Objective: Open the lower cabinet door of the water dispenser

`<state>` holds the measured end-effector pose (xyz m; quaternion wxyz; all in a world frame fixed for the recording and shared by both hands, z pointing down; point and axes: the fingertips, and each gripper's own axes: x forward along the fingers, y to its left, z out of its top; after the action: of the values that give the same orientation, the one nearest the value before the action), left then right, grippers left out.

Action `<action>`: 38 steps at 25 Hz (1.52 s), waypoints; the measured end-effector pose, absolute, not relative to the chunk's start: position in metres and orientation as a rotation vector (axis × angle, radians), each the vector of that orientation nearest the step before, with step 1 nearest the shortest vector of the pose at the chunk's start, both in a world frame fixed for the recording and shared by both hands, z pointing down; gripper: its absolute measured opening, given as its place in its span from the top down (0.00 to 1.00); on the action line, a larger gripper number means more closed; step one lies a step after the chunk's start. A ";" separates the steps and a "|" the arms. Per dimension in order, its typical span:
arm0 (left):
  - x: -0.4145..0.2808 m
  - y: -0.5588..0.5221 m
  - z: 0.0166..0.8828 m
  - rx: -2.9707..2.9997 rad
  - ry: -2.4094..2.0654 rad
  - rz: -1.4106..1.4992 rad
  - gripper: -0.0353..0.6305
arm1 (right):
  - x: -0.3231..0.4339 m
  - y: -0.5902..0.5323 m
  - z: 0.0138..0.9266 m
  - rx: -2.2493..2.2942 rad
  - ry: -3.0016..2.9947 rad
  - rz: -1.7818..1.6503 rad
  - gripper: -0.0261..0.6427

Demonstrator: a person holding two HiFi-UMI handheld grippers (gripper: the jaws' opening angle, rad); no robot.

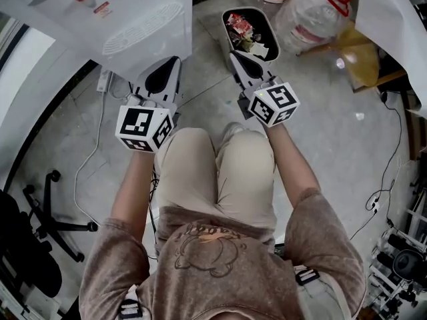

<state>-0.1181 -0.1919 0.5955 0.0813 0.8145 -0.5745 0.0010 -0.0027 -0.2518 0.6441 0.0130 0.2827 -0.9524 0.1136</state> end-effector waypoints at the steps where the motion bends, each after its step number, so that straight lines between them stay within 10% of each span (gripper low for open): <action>1: -0.119 -0.190 0.596 2.433 -1.715 -0.001 0.93 | -0.003 -0.252 0.643 0.877 -2.971 0.359 0.95; 16: -0.127 -0.194 0.596 2.423 -1.738 -0.036 0.93 | -0.037 -0.264 0.658 0.701 -2.987 0.335 0.79; 25: -0.129 -0.190 0.603 2.418 -1.744 -0.023 0.93 | -0.064 -0.265 0.684 0.549 -2.977 0.404 0.49; 38: -0.135 -0.185 0.609 2.386 -1.784 0.001 0.93 | -0.107 -0.310 0.719 0.486 -2.935 0.427 0.43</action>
<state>-0.1348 -0.1853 0.6086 0.0813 0.7983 -0.5968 0.0003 -0.1067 -0.3101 0.7188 0.0681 0.1612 -0.9743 0.1419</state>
